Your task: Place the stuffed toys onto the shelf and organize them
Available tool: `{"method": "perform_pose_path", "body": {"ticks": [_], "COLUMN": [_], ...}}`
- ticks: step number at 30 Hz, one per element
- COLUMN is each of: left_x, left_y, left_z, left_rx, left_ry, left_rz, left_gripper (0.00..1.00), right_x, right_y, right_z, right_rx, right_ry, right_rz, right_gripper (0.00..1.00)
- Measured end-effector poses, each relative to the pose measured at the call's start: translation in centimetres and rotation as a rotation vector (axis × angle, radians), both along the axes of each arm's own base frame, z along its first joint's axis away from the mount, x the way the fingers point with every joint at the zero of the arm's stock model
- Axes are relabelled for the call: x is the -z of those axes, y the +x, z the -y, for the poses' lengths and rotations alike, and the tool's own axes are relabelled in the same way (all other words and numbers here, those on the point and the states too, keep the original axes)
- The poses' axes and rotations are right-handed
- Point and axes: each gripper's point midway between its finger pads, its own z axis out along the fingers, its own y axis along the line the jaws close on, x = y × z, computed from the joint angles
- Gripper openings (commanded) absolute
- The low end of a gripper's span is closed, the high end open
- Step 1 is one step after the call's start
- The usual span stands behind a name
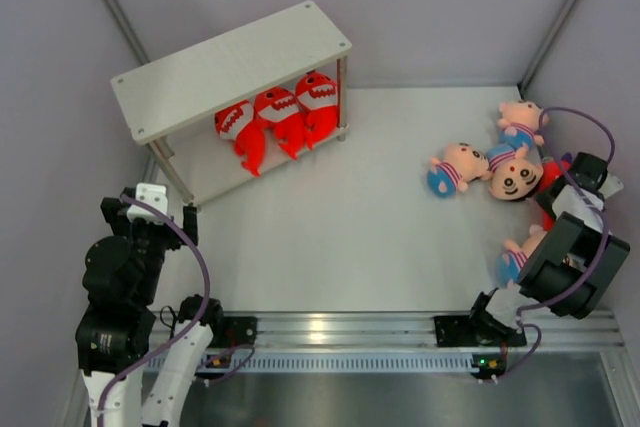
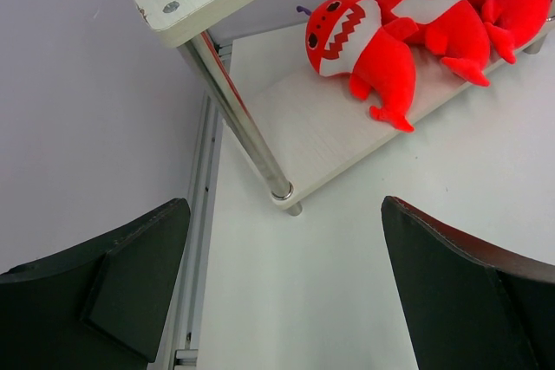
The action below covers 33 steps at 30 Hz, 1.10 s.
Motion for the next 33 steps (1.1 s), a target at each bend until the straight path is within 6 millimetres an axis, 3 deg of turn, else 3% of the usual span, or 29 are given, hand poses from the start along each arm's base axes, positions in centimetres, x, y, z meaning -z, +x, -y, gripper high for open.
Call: {"method": "perform_pose_path", "body": {"ticks": [1, 3, 5, 6, 7, 8, 9, 11, 15, 18, 20, 23, 26, 28, 30, 33], "left_x": [0.0, 0.0, -0.1, -0.1, -0.2, -0.3, -0.4, -0.5, -0.6, -0.5, -0.5, -0.5, -0.5, -0.5, -0.5, -0.5], "left_y": [0.0, 0.0, 0.1, 0.1, 0.1, 0.1, 0.1, 0.1, 0.1, 0.2, 0.2, 0.2, 0.2, 0.2, 0.2, 0.2], "left_z": [0.0, 0.0, 0.0, 0.0, 0.0, 0.0, 0.0, 0.0, 0.0, 0.0, 0.0, 0.0, 0.2, 0.4, 0.5, 0.6], "left_rx": [0.000, 0.000, 0.000, 0.000, 0.000, 0.000, 0.000, 0.000, 0.000, 0.000, 0.000, 0.001, 0.009, 0.018, 0.021, 0.022], "left_ry": [0.000, 0.000, 0.000, 0.000, 0.000, 0.000, 0.000, -0.001, 0.000, 0.000, 0.000, -0.001, -0.003, -0.009, -0.018, -0.027], "left_rz": [0.000, -0.002, -0.002, -0.001, -0.001, 0.001, 0.002, 0.005, 0.004, 0.001, 0.001, 0.001, 0.001, 0.000, 0.000, 0.000], "left_gripper": [0.98, 0.98, 0.98, 0.98, 0.98, 0.98, 0.98, 0.98, 0.98, 0.98, 0.98, 0.98, 0.98, 0.98, 0.98, 0.98], "right_x": [0.5, 1.4, 2.1, 2.5, 2.8, 3.1, 3.2, 3.2, 1.8, -1.7, -5.4, -12.6, -19.8, -23.3, -25.0, -23.7], "right_y": [0.0, 0.0, 0.2, 0.3, 0.3, 0.3, 0.2, 0.3, 0.1, -0.2, -0.2, -0.1, 1.8, 3.8, 5.7, 7.1], "right_z": [0.0, 0.1, 0.4, 0.6, 0.7, 0.7, 0.6, 0.6, 0.7, 1.1, 1.3, 0.6, -2.6, -7.0, -13.2, -23.3], "right_rx": [-0.008, -0.025, -0.040, -0.049, -0.058, -0.073, -0.082, -0.093, -0.090, -0.069, -0.055, -0.054, -0.143, -0.276, -0.448, -0.701], "right_ry": [0.006, 0.018, 0.024, 0.027, 0.029, 0.028, 0.031, 0.027, -0.010, -0.089, -0.169, -0.307, -0.416, -0.436, -0.414, -0.364], "right_rz": [-0.012, -0.048, -0.080, -0.096, -0.107, -0.121, -0.129, -0.124, -0.088, -0.031, 0.046, 0.185, 0.340, 0.448, 0.530, 0.545], "right_gripper": [0.86, 0.92, 0.90, 0.85, 0.64, 0.49, 0.25, 0.00, 0.00, 0.00, 0.00, 0.00, 0.00, 0.00, 0.00, 0.00]}}
